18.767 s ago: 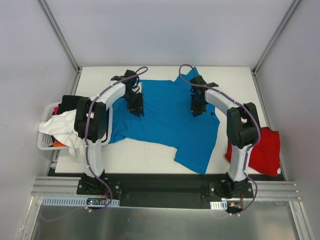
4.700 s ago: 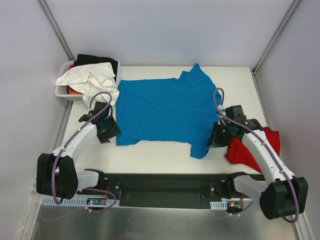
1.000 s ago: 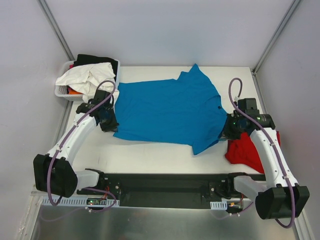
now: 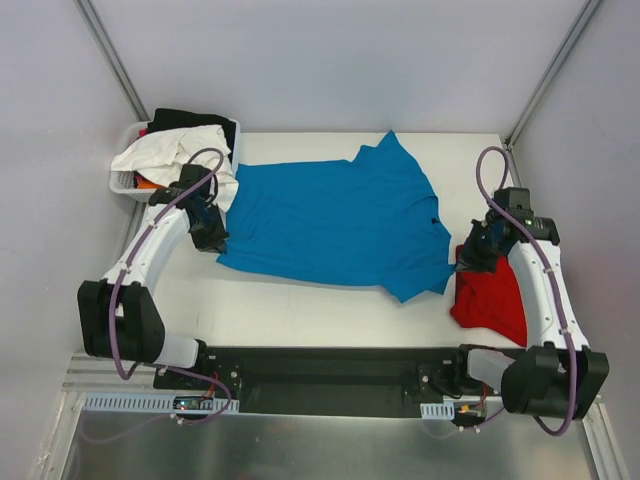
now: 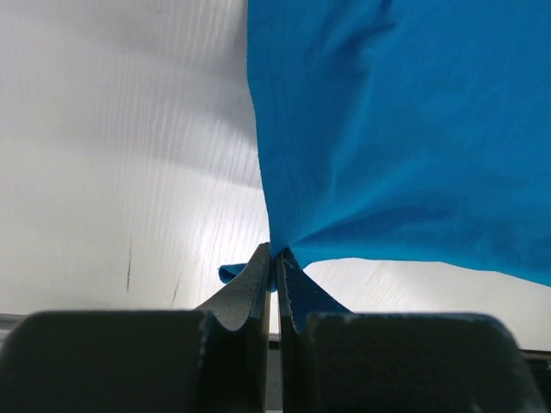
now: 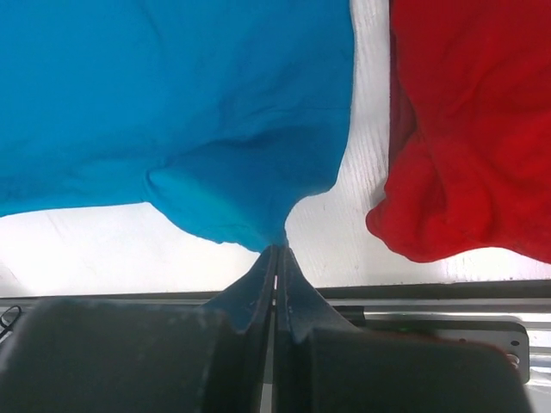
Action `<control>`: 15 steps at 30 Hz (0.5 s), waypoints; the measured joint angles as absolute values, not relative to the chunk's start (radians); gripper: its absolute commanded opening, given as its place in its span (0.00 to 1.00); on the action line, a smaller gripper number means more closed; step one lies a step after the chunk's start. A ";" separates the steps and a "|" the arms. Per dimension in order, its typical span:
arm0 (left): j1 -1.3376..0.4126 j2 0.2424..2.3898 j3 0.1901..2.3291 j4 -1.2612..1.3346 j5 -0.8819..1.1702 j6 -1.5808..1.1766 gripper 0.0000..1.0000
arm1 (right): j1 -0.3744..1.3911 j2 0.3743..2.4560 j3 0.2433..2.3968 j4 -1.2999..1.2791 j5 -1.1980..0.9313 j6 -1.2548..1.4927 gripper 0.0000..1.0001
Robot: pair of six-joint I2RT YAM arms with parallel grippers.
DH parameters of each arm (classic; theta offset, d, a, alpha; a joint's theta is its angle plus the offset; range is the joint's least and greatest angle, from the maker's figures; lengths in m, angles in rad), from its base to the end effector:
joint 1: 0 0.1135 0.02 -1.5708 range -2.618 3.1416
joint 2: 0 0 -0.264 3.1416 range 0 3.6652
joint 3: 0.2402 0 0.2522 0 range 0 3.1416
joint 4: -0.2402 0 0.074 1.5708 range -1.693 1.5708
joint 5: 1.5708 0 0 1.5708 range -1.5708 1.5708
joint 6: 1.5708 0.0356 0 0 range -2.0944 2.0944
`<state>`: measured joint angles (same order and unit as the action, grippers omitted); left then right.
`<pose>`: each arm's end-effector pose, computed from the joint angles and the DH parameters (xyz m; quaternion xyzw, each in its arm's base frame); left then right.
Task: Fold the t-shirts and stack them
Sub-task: Fold the tshirt
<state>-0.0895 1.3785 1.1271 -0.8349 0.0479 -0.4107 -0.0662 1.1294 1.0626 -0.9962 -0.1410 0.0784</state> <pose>0.2715 -0.0261 0.2729 -0.1495 0.9590 -0.0819 0.2266 0.2086 -0.0088 0.3002 0.0521 0.9643 0.0697 0.2501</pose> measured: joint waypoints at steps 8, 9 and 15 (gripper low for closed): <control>-0.089 1.509 1.202 -0.821 0.054 -0.406 0.00 | -0.084 1.288 1.140 -0.961 -0.186 0.076 0.01; -0.089 1.524 1.215 -0.820 0.054 -0.405 0.00 | -0.084 1.305 1.154 -0.955 -0.191 0.076 0.01; -0.076 1.599 1.287 -0.813 0.058 -0.399 0.00 | -0.096 1.387 1.235 -0.931 -0.204 0.073 0.01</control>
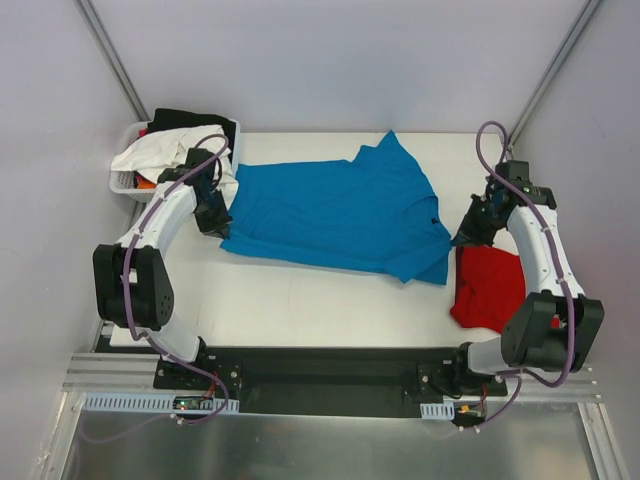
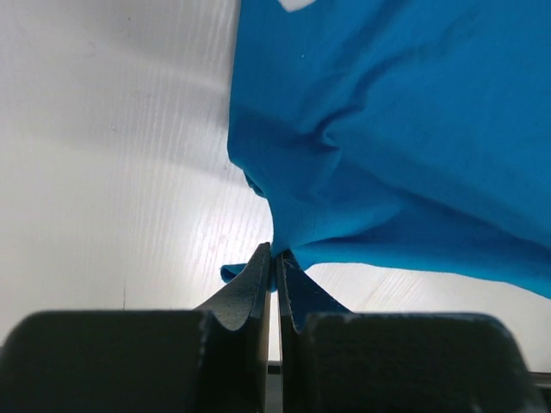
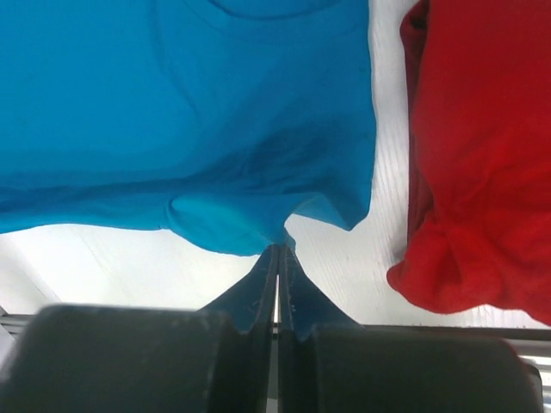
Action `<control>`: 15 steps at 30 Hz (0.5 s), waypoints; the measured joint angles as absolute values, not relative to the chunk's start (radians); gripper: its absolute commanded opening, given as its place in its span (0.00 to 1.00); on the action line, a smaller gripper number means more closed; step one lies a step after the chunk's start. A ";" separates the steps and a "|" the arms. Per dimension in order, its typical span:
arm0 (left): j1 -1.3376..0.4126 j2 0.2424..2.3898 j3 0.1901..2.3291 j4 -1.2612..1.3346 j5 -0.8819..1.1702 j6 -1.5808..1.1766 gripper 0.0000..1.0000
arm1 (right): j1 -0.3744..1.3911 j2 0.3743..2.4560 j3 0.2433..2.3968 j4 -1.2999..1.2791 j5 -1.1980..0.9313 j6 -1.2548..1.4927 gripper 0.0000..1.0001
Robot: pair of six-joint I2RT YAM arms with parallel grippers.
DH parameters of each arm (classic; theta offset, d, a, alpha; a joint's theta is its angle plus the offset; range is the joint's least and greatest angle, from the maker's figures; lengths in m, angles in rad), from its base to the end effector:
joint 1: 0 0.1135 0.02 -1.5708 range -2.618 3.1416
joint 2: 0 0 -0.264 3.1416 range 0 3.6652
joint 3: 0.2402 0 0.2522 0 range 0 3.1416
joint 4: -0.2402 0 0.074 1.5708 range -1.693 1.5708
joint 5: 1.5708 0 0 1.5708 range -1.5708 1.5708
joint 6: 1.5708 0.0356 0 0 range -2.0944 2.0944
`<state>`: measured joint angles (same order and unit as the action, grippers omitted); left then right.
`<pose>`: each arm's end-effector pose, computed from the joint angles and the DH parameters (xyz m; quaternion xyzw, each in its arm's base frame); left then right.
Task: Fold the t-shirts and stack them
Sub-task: Fold the tshirt
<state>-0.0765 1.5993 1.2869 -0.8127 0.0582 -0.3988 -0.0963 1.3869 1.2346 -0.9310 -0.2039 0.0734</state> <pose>0.3252 -0.0270 0.2604 -0.1501 0.9633 -0.0796 0.2080 0.2734 -0.0192 0.2990 0.0573 0.9640 0.0960 0.2412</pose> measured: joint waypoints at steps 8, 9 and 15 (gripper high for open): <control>-0.061 1.692 1.370 -0.810 0.070 -0.379 0.00 | -0.107 1.509 1.305 -0.911 -0.215 0.068 0.01; -0.057 1.705 1.384 -0.810 0.072 -0.376 0.00 | -0.108 1.524 1.316 -0.911 -0.215 0.068 0.01; -0.041 1.787 1.466 -0.810 0.072 -0.358 0.00 | -0.118 1.613 1.386 -0.902 -0.224 0.061 0.01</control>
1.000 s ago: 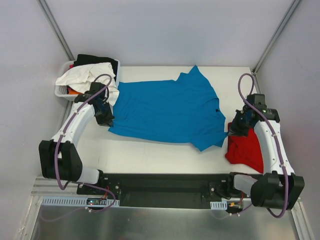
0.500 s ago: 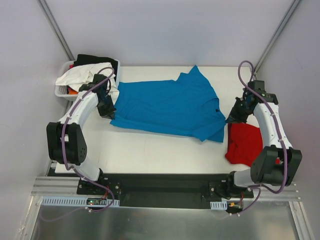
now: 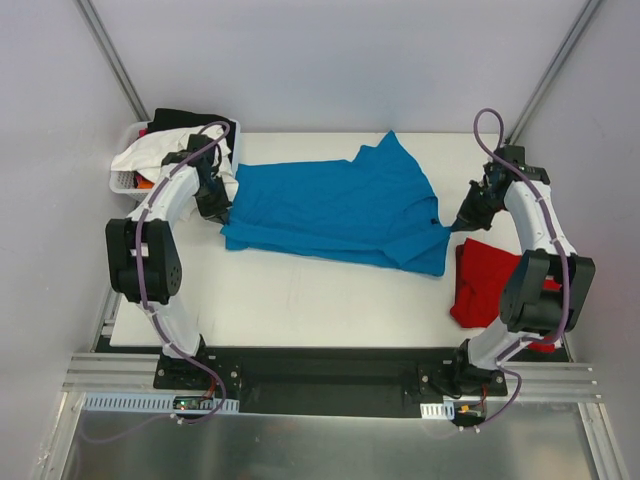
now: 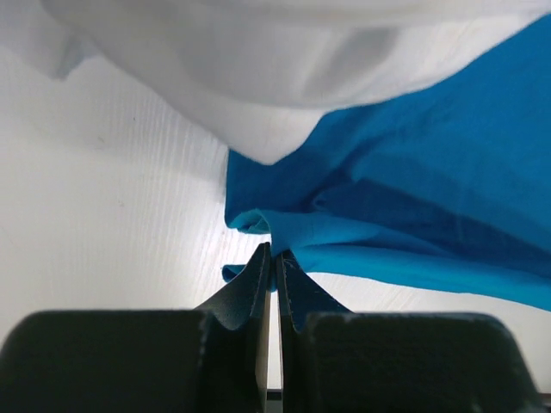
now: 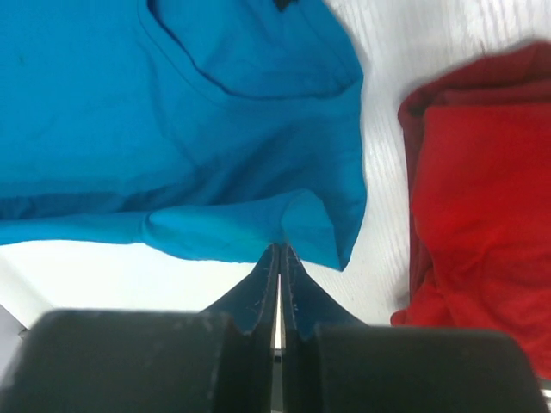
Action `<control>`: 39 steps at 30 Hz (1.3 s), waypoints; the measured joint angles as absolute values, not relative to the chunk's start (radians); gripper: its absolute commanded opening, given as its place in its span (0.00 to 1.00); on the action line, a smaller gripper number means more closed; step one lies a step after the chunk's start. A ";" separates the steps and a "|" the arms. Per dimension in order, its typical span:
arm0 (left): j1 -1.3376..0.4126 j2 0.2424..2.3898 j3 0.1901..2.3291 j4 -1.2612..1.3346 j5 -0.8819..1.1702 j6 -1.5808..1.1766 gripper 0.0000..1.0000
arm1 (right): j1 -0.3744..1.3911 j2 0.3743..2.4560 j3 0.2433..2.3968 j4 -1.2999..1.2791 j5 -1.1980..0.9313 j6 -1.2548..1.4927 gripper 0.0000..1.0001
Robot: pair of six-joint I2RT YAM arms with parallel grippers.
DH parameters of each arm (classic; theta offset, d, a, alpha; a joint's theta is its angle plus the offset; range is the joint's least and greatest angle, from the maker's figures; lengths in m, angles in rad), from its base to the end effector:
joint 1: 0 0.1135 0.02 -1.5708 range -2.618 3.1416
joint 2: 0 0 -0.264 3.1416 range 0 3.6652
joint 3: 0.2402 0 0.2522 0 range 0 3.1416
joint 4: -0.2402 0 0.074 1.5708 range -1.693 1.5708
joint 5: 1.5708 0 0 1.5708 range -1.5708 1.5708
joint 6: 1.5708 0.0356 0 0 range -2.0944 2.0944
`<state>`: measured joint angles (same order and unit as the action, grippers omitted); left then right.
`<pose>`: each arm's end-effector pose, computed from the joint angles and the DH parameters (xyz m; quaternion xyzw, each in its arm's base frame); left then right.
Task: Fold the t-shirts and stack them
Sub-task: Fold the tshirt
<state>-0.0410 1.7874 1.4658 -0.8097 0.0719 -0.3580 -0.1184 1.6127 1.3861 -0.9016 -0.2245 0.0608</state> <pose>0.3743 -0.0179 0.2517 -0.1462 0.9643 -0.0776 0.2066 0.3284 -0.0311 0.2825 0.0623 0.9678 0.1030 0.2212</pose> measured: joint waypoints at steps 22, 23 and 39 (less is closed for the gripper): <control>-0.018 1.997 1.694 -0.817 0.096 -0.328 0.18 | -0.133 1.942 1.705 -0.918 -0.273 0.028 0.01; -0.018 2.003 1.696 -0.817 0.096 -0.326 0.28 | -0.133 1.950 1.707 -0.917 -0.276 0.027 0.01; -0.019 1.991 1.670 -0.813 0.104 -0.326 0.99 | -0.131 1.971 1.670 -0.894 -0.366 0.015 0.96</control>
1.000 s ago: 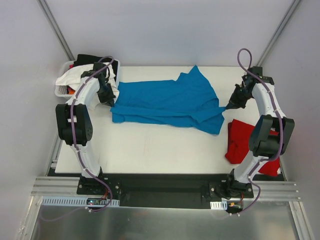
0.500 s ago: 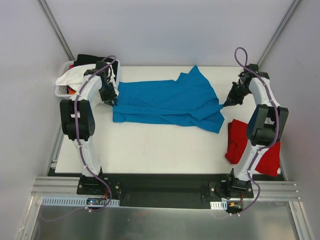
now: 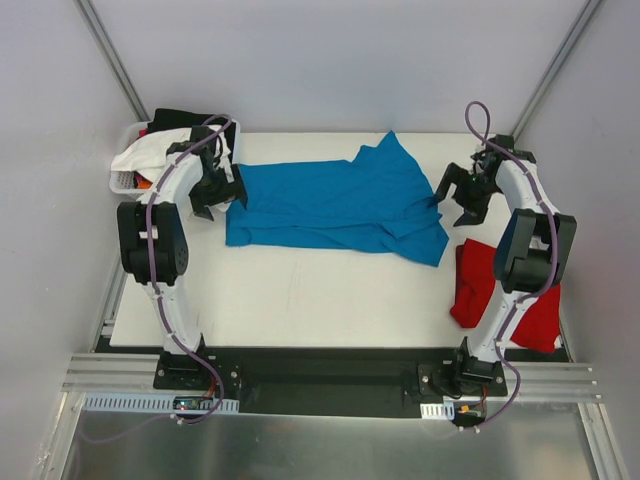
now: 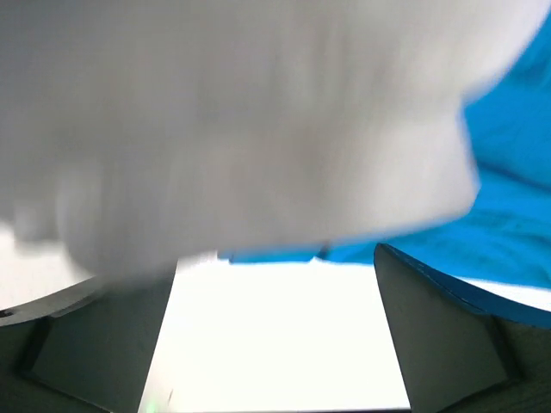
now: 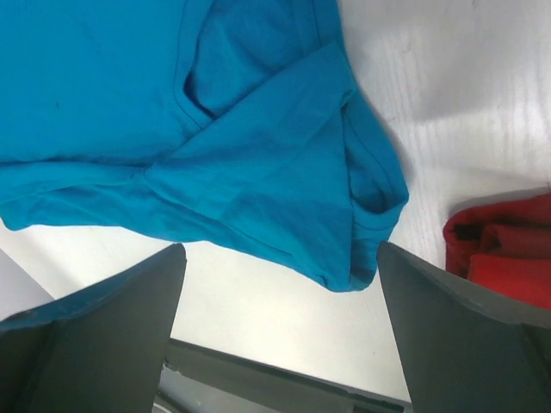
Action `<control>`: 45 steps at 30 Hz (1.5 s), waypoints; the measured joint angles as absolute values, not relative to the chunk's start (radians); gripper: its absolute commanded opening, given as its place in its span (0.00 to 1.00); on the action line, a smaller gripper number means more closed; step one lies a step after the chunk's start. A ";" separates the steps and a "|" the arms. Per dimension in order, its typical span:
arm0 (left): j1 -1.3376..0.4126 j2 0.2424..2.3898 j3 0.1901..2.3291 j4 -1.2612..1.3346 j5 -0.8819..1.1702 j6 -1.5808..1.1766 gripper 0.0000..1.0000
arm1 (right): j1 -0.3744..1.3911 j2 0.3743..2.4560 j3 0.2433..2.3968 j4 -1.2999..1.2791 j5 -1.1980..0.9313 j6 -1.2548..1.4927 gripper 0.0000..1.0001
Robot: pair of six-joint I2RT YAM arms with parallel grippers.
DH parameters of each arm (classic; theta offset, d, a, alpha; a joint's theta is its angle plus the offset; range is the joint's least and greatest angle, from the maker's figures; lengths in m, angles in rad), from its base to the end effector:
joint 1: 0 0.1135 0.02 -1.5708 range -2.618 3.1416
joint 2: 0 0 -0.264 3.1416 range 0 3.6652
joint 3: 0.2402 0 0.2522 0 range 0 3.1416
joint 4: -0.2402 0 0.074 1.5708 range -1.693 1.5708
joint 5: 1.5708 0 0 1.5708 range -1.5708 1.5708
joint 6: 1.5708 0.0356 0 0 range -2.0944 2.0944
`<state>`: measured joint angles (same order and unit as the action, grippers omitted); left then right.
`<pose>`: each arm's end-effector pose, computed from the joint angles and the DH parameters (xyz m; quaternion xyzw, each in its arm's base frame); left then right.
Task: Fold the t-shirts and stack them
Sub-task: Fold the tshirt
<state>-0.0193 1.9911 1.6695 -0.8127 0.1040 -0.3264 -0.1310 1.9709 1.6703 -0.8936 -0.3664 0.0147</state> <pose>0.4252 -0.0119 0.2349 -0.1380 0.9652 -0.0872 0.2043 0.4121 -0.0414 0.2417 0.0363 0.9658 0.1680 0.1941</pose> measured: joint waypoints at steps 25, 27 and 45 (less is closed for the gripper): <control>-0.141 2.016 1.575 -0.727 0.120 -0.355 0.00 | 0.013 1.763 1.292 -0.757 -0.414 0.024 0.01; -0.141 2.033 1.576 -0.722 0.119 -0.353 0.00 | 0.013 1.773 1.296 -0.736 -0.414 0.024 0.01; -0.143 1.951 1.368 -0.529 0.104 -0.346 0.00 | 0.035 1.841 1.162 -0.627 -0.433 0.037 0.01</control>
<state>-0.1432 1.9514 1.3678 -0.5285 0.1036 -0.3458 0.0353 1.8412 1.1622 -0.6266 -0.4332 0.0372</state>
